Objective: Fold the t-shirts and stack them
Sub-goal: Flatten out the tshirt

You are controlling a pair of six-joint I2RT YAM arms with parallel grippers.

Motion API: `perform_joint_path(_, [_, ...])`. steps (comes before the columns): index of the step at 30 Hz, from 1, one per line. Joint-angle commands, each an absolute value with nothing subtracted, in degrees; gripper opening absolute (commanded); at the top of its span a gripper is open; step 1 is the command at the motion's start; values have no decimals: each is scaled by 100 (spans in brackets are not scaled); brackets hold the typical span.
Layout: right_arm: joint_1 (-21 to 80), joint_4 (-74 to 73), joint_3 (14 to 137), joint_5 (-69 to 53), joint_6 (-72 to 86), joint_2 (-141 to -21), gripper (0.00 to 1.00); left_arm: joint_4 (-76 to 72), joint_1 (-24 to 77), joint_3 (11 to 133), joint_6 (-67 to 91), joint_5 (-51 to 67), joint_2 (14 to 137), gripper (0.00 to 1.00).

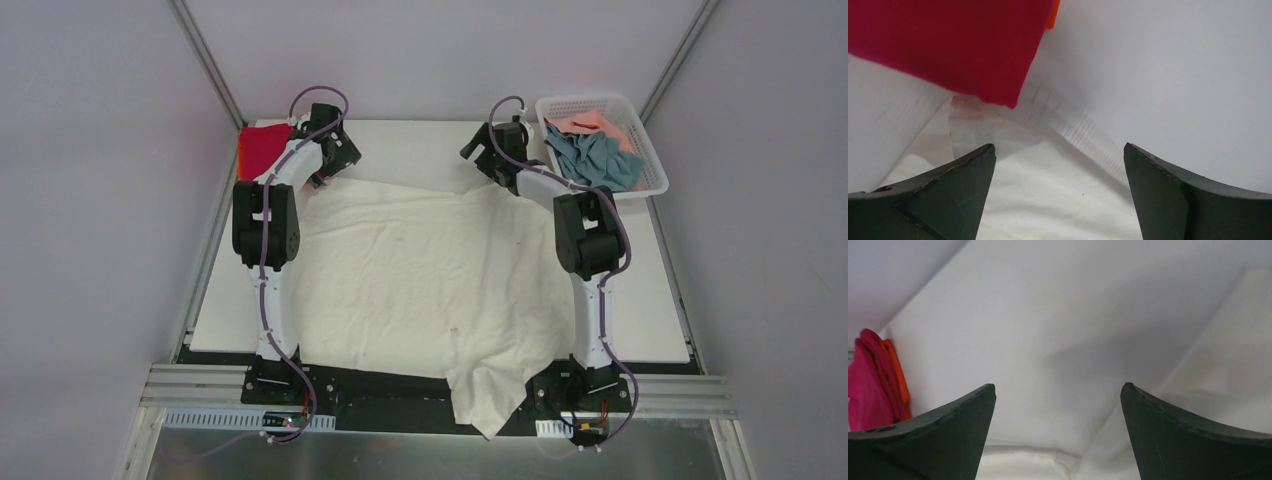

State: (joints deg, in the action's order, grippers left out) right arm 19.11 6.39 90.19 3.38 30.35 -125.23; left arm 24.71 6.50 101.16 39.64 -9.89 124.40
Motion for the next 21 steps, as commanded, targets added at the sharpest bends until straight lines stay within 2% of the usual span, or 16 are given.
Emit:
perform_joint_path(1, [1747, 1454, 10171, 642, 3253, -13024, 99, 2451, 476, 11063, 3813, -1160, 12888, 99])
perform_joint_path(5, [1634, 1303, 10822, 562, 3263, -13161, 99, 2448, 352, 11434, 3695, -685, 12948, 99])
perform_joint_path(11, [1629, 193, 10571, 377, 2587, -12258, 99, 2448, 389, 10903, 3431, -292, 12140, 99])
perform_joint_path(17, [1758, -312, 8791, 139, 2696, -11227, 99, 2436, 714, 9577, 3325, -350, 11070, 99])
perform_joint_path(21, [1775, -326, 8137, 156, 2853, -11009, 99, 2427, 1008, 8540, 3386, -589, 10466, 99])
